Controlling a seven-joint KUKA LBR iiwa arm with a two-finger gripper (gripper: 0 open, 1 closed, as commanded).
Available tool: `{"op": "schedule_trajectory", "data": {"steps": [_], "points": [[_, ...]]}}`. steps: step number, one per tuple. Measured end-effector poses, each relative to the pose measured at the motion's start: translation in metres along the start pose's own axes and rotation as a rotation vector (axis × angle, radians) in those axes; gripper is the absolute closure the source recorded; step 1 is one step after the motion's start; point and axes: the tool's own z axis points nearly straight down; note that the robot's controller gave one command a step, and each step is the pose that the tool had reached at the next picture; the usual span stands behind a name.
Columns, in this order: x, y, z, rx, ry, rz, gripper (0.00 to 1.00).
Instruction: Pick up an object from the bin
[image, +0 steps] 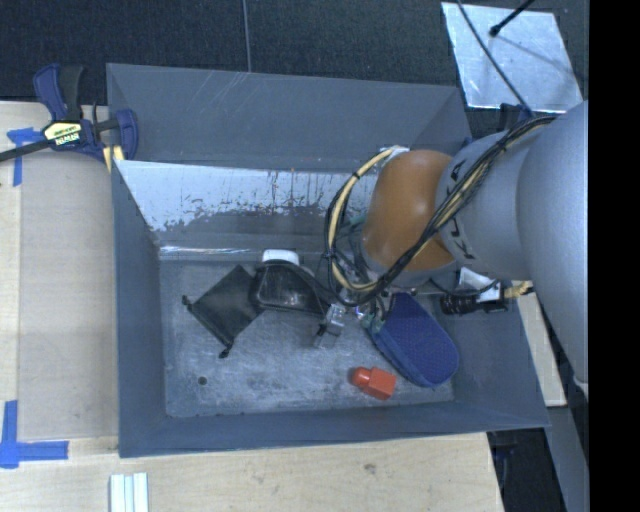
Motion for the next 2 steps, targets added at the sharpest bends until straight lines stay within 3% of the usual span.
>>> {"op": "schedule_trajectory", "data": {"steps": [1,2], "points": [[-0.0142,0.0208,0.0098,0.003,0.014,0.168,0.0],[-0.0127,0.0205,0.0106,0.006,0.02,0.165,1.0]]}}
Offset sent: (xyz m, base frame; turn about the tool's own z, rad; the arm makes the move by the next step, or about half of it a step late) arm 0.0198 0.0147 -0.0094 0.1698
